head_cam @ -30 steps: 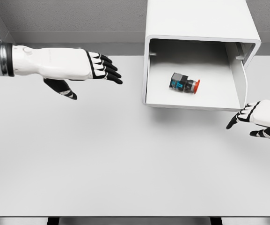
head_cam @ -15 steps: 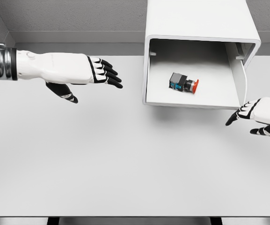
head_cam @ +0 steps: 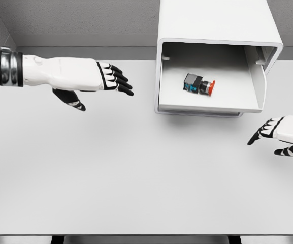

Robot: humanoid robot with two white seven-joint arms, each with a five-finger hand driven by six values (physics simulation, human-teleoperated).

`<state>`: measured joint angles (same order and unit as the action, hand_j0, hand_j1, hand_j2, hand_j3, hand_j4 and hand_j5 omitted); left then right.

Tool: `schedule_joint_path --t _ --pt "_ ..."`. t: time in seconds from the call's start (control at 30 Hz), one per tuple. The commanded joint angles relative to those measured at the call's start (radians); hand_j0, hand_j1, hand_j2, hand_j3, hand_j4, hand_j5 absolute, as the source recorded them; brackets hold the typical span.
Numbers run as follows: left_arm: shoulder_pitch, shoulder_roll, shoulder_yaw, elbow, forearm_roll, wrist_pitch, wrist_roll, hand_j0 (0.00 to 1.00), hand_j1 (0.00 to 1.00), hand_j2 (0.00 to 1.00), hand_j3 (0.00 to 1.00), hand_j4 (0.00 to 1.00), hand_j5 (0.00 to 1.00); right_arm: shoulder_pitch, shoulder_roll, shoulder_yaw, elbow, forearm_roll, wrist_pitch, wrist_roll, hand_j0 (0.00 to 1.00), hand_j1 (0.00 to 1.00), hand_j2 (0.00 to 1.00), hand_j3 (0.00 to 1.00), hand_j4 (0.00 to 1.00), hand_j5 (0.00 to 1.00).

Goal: Slide open multi-storey tabletop storage cabinets and put open load switch and slide close multi-storey tabletop storage cabinets

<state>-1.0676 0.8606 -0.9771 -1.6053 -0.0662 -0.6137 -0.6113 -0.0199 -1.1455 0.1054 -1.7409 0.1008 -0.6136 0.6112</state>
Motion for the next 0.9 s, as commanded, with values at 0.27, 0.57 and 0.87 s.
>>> schedule_joint_path --t 0.27,0.57,0.87 --pt "-0.002 0.000 -0.006 0.002 0.003 0.003 0.000 1.00 1.00 1.00 1.00 1.00 1.00 -0.159 0.009 0.126 -0.019 -0.003 0.003 0.000 0.72 0.72 0.72 0.72 0.72 0.72" --pt "0.003 0.000 -0.009 0.005 0.003 0.003 0.000 1.00 1.00 1.00 1.00 1.00 1.00 -0.270 0.047 0.201 -0.017 -0.004 0.003 0.000 0.72 0.72 0.72 0.72 0.72 0.72" --pt "0.002 0.000 -0.009 0.005 0.003 0.003 0.000 1.00 1.00 1.00 1.00 1.00 1.00 -0.423 0.127 0.329 0.066 0.016 0.003 0.000 0.73 0.73 0.73 0.73 0.73 0.73"
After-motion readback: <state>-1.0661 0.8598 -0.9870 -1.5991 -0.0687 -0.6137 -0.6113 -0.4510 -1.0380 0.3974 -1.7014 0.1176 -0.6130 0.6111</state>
